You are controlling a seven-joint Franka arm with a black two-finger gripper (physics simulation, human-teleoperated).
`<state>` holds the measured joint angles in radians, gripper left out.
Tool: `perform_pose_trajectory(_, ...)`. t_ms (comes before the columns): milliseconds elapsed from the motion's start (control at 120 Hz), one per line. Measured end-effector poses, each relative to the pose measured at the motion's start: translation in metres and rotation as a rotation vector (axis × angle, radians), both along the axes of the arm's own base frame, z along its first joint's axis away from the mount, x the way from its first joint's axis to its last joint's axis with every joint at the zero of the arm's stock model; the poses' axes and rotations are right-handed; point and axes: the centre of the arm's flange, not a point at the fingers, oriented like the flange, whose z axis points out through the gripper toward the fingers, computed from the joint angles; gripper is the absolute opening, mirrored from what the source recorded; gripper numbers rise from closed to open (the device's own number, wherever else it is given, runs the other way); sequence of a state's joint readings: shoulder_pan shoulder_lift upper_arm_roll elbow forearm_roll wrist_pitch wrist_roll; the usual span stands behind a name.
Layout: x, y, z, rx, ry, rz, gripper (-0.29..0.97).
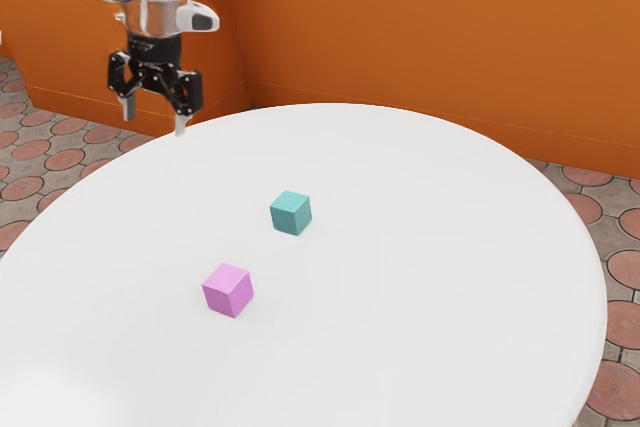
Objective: Pick up the blue block with one arm, and put the blue block on the pink block with one arm
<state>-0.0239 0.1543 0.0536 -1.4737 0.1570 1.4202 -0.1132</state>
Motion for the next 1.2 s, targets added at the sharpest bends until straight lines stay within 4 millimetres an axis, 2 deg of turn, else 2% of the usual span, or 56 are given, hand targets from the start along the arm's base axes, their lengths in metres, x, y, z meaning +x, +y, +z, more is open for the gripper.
perform_pose_trajectory(175, 0.019, -0.014, -0.049, 0.029, -0.018, -0.041, 0.68)
perform_pose_trajectory(250, 0.027, -0.017, -0.063, 0.038, -0.035, -0.040, 0.68)
perform_pose_trajectory(317, 0.033, -0.015, -0.071, 0.044, -0.045, -0.029, 0.68)
perform_pose_trajectory(458, 0.061, -0.003, -0.125, 0.046, -0.027, -0.011, 0.68)
perform_pose_trajectory(542, 0.081, 0.003, -0.146, 0.038, -0.034, -0.006, 0.68)
perform_pose_trajectory(717, 0.111, -0.005, -0.172, 0.021, -0.052, -0.029, 0.68)
perform_pose_trajectory(825, 0.128, -0.005, -0.196, 0.014, -0.049, -0.034, 0.68)
perform_pose_trajectory(942, 0.145, -0.012, -0.210, -0.012, -0.064, -0.051, 0.68)
perform_pose_trajectory(1025, 0.152, -0.024, -0.221, -0.031, -0.068, -0.072, 0.68)
perform_pose_trajectory(1117, 0.158, -0.024, -0.244, -0.038, -0.058, -0.074, 0.68)
perform_pose_trajectory(1200, 0.165, -0.024, -0.251, -0.041, -0.073, -0.075, 0.68)
